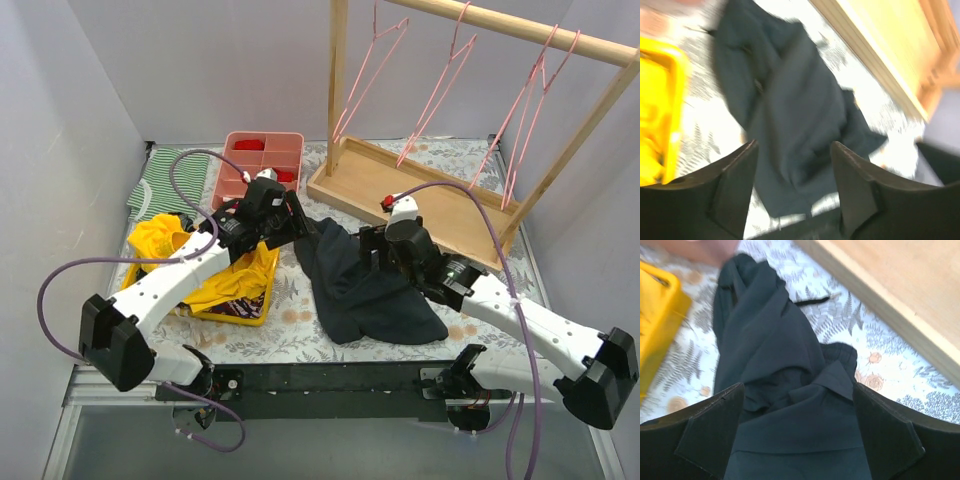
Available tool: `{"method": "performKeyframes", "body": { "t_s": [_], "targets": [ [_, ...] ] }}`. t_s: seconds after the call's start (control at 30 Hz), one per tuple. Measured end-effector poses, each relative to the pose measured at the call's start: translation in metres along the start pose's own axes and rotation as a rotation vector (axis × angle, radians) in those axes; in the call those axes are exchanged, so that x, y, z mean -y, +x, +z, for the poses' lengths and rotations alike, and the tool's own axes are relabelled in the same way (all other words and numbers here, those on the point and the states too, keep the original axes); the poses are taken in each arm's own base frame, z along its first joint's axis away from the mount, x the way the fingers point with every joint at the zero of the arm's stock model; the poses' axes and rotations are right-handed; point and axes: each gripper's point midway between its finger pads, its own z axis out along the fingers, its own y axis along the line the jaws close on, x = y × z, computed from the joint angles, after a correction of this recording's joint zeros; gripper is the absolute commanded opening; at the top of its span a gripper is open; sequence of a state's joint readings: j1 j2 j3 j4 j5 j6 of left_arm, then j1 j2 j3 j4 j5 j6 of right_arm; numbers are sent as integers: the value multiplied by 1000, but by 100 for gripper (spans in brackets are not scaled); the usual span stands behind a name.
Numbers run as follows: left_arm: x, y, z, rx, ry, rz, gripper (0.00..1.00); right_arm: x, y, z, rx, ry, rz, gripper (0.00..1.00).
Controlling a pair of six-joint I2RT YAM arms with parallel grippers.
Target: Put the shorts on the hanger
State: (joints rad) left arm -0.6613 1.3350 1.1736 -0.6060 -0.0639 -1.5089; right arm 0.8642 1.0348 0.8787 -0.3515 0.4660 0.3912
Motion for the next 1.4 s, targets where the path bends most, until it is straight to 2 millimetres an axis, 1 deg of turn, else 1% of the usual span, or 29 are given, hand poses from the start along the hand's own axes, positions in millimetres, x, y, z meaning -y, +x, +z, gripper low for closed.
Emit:
{"method": "performKeyframes", "body": {
  "t_s": [0.07, 0.13, 0.17, 0.23, 0.27, 0.3, 0.33, 0.37, 0.47, 0.57, 0.6, 0.7, 0.73, 0.8, 0.83, 0.87, 0.97, 1.03, 1.13, 1.2, 1.23, 1.27, 1.33, 1.37, 1.4],
  "targets": [
    [-16, -11, 15, 26, -61, -25, 55, 1, 20, 12, -50, 13, -22, 92],
    [-27, -17, 32, 34, -115, -34, 53, 2, 40, 23, -99, 20, -40, 90],
    [-32, -18, 45, 33, -140, -34, 53, 4, 58, 30, -143, 25, -54, 90],
    [-38, -16, 66, 21, -177, -32, 54, 6, 79, 36, -203, 34, -69, 90],
    [-43, -13, 79, 10, -200, -31, 58, 7, 88, 38, -223, 37, -72, 90],
    [-48, -10, 90, -4, -222, -30, 58, 9, 96, 40, -241, 40, -72, 90],
    [-52, -7, 99, -14, -237, -28, 59, 10, 102, 40, -255, 42, -73, 89],
    [-56, -4, 109, -24, -251, -27, 60, 12, 108, 40, -265, 42, -74, 85],
    [-63, -1, 135, -42, -284, -22, 59, 14, 118, 39, -279, 40, -65, 76],
    [-63, -6, 150, -31, -298, -18, 53, 16, 124, 36, -284, 35, -48, 74],
    [-62, -9, 154, -21, -298, -16, 46, 16, 124, 34, -280, 33, -42, 74],
    [-61, -17, 161, 4, -300, -16, 31, 16, 116, 29, -252, 24, -23, 76],
    [-61, -18, 162, 10, -301, -14, 21, 15, 112, 27, -235, 19, -15, 78],
    [-63, -19, 164, 18, -307, -9, 8, 14, 104, 24, -209, 12, -6, 87],
    [-64, -20, 166, 21, -310, -5, 0, 13, 100, 23, -196, 9, -3, 90],
    [-65, -19, 169, 20, -313, 1, 0, 12, 94, 22, -185, 7, -4, 94],
    [-70, -17, 173, 16, -321, 18, 0, 4, 74, 26, -148, -4, -8, 98],
    [-71, -16, 173, 22, -313, 24, 0, -2, 61, 32, -132, -8, -19, 98],
    [-75, -11, 168, 16, -307, 29, 0, -14, 46, 54, -121, -13, -28, 99],
    [-76, -8, 163, 13, -299, 28, 0, -16, 44, 70, -129, -9, -27, 98],
    [-76, -7, 158, 10, -292, 27, 0, -16, 45, 79, -138, -7, -25, 97],
    [-75, -5, 152, 7, -284, 26, 0, -16, 47, 90, -150, -1, -23, 90],
    [-70, -7, 140, 14, -258, 24, 0, -14, 58, 106, -185, 6, -27, 81],
    [-67, -9, 134, 17, -241, 26, 0, -14, 63, 111, -203, 7, -27, 64],
    [-61, -12, 126, 25, -221, 27, 0, -14, 70, 116, -223, 11, -31, 54]
  ]
}}
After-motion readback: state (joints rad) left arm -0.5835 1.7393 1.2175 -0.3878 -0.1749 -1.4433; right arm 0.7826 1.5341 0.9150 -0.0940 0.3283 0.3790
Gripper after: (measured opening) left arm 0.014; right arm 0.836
